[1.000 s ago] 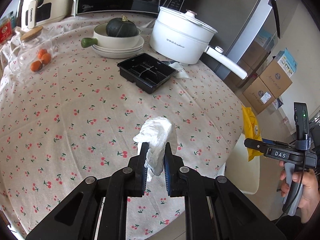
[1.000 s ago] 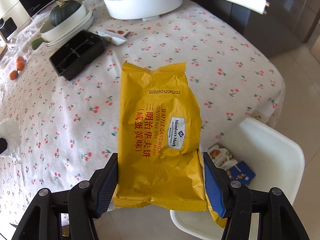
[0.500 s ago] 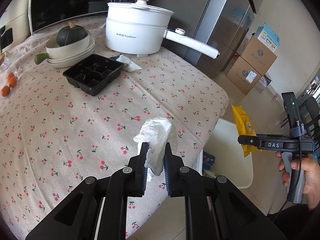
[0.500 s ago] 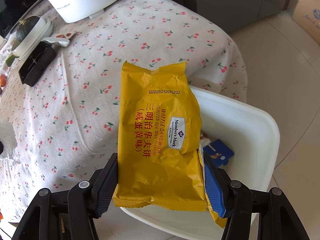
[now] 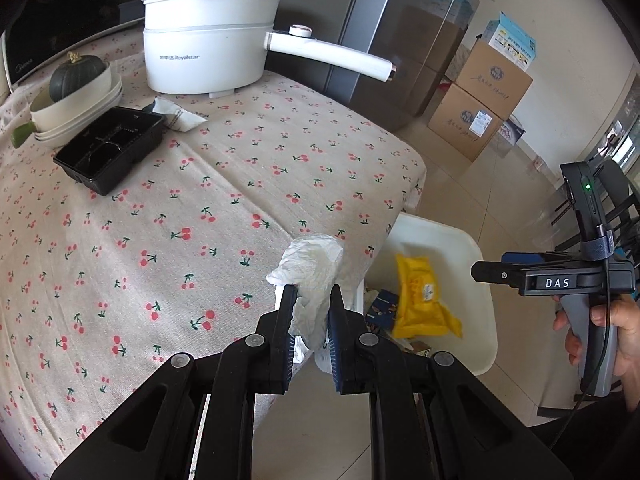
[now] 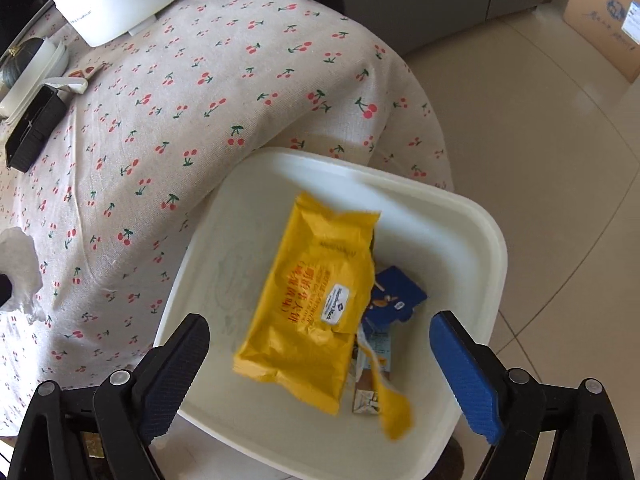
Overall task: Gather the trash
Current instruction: 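Carry the tissue and yellow wrapper to the white bin and release both, then move both tools back to the table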
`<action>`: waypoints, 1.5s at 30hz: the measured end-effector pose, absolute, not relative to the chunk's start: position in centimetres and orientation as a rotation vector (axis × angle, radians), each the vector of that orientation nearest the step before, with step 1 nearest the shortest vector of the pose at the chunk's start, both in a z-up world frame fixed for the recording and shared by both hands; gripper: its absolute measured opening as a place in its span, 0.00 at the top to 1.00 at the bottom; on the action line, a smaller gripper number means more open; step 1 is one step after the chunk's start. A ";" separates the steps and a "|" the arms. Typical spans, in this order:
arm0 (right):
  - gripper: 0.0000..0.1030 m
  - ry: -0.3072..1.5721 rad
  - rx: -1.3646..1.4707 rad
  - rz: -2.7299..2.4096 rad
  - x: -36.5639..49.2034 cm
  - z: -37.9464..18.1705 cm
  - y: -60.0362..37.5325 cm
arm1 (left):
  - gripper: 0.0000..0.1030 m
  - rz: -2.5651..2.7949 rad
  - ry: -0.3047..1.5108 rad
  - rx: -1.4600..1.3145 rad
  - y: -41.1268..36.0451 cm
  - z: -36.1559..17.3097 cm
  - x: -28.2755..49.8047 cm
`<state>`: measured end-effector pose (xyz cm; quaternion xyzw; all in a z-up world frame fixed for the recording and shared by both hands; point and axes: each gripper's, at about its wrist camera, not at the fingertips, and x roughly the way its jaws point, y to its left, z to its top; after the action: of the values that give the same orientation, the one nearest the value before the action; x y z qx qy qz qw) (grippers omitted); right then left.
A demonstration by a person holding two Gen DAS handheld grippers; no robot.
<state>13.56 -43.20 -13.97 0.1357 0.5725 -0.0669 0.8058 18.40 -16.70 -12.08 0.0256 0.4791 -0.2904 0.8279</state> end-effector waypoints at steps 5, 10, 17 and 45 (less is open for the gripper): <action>0.09 1.219 0.316 -0.156 12.5 -13.7 -44.5 | 0.86 -0.662 1.034 0.072 -19.0 -13.1 18.1; 0.09 1.217 0.318 -0.176 11.5 -13.5 -45.8 | 0.85 -0.727 1.028 0.092 -21.8 -13.4 17.2; 0.09 1.214 0.336 -0.204 10.4 -13.5 -47.9 | 0.70 -0.772 1.016 0.138 -25.0 -14.5 16.4; 0.09 1.192 0.292 -0.175 13.3 -12.1 -43.6 | 0.09 -0.449 0.996 0.076 -12.8 -11.4 19.5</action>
<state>13.27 -43.57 -12.07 0.1369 0.5586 -0.0820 0.8139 19.49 -12.75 -11.40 0.0362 0.4733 -0.2134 0.8539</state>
